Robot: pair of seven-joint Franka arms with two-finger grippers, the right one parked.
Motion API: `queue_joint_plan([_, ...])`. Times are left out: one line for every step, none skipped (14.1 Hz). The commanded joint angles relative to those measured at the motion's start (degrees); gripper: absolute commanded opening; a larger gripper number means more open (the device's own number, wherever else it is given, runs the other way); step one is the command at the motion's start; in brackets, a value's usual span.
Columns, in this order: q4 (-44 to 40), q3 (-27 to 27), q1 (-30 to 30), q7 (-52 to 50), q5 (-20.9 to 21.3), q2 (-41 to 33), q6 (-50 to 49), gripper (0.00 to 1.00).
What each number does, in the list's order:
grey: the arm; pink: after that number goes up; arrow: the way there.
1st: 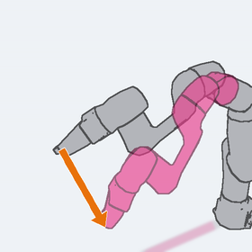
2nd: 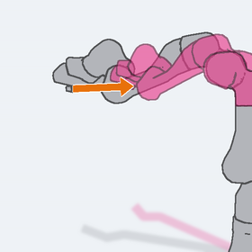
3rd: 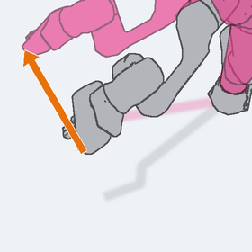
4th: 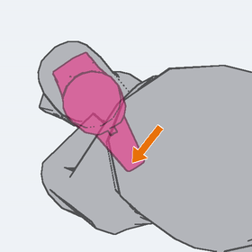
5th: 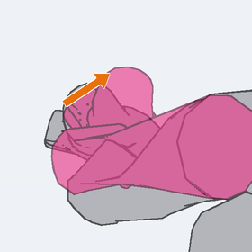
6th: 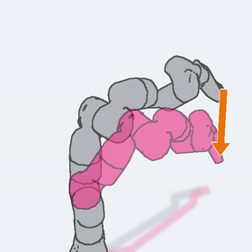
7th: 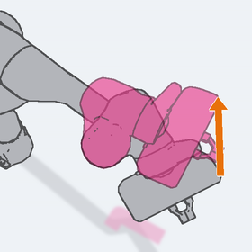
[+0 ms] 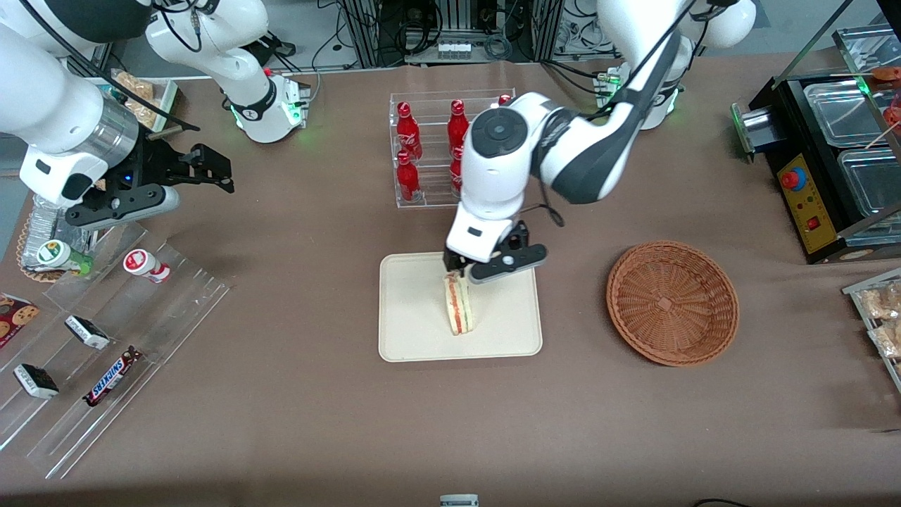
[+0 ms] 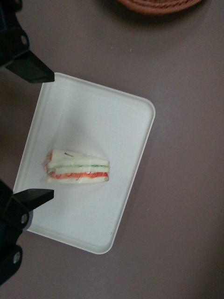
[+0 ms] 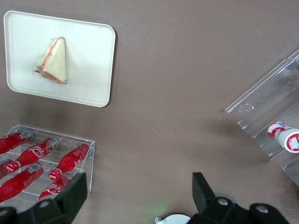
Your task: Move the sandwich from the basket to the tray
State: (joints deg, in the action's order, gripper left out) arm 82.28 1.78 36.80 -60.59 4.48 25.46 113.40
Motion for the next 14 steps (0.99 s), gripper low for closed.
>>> queue_joint_plan([2.17, 0.68, -5.41, 6.94, -0.61, -3.39, -3.96, 1.00])
queue_joint_plan([2.88, 0.68, -8.30, 10.02, -2.17, -4.53, -5.62, 1.00])
queue_joint_plan([3.84, 0.68, -10.59, 13.18, -3.76, -6.02, -7.03, 1.00])
queue_joint_plan([5.16, 0.68, -13.31, 17.82, -5.08, -7.61, -8.44, 1.00])
queue_joint_plan([6.82, 0.68, -14.99, 21.53, -5.61, -9.45, -9.67, 1.00])
queue_joint_plan([8.93, 0.59, -17.18, 24.96, -5.79, -11.64, -10.64, 1.00])
queue_joint_plan([11.04, 0.59, -18.94, 27.60, -5.79, -13.49, -11.26, 1.00])
queue_joint_plan([13.06, 0.50, -21.13, 31.11, -5.79, -15.68, -11.44, 1.00])
queue_joint_plan([14.73, 0.50, -23.51, 34.54, -5.79, -17.45, -11.44, 1.00])
queue_joint_plan([15.97, 0.50, -26.49, 39.09, -5.79, -18.94, -12.75, 1.00])
queue_joint_plan([16.07, 0.50, -28.95, 43.58, -5.79, -19.92, -15.37, 1.00])
queue_joint_plan([15.98, 0.42, -31.33, 47.36, -5.79, -20.71, -17.22, 1.00])
queue_joint_plan([15.98, 0.42, -33.44, 50.80, -5.79, -22.11, -18.72, 1.00])
queue_joint_plan([15.80, 0.33, -35.20, 53.53, -5.79, -23.34, -20.56, 1.00])
